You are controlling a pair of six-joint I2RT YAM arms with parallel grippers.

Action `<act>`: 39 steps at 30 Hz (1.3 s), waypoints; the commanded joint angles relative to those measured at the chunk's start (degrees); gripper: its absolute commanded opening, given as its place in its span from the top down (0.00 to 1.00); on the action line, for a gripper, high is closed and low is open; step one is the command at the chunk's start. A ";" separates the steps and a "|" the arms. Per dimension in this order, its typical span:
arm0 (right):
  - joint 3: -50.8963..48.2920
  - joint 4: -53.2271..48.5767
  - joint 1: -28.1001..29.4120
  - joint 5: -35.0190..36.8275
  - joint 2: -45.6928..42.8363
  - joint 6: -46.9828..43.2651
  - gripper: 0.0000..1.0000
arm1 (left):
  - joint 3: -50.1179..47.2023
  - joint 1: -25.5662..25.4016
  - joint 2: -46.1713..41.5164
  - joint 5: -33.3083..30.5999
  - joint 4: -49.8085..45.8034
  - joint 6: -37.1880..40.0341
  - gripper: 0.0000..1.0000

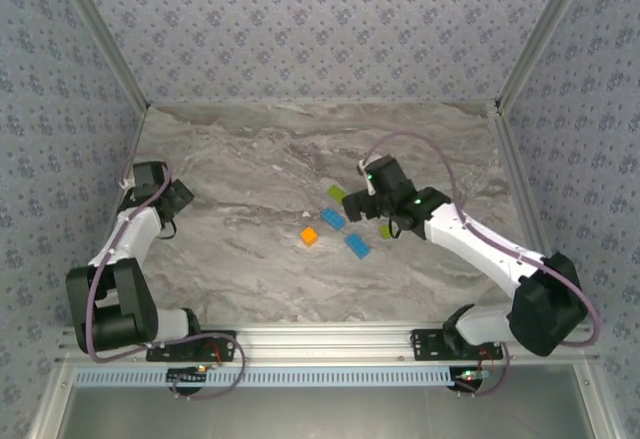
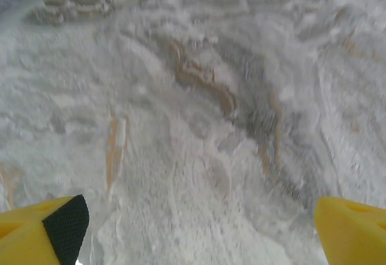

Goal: Assemble a carrot with lego

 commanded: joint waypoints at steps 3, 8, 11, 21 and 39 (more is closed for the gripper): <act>1.11 -2.43 2.10 -4.71 4.06 -4.09 0.03 | 3.54 0.04 -2.51 -0.01 -7.70 1.76 0.03; 7.72 -5.16 2.24 -5.52 14.75 -9.02 0.09 | 4.48 0.12 -0.02 4.99 -7.02 0.43 0.02; 10.98 -6.42 1.89 -6.73 21.29 -11.69 0.17 | 5.25 0.12 0.69 4.86 -7.80 -0.58 0.02; 16.51 -5.20 1.51 -12.89 29.95 -14.82 0.26 | 2.21 0.08 -5.75 6.33 -3.42 -0.64 0.09; 20.86 -6.89 -0.38 -14.19 35.93 -16.61 0.49 | 2.29 0.11 -3.81 7.03 -2.47 -0.29 0.10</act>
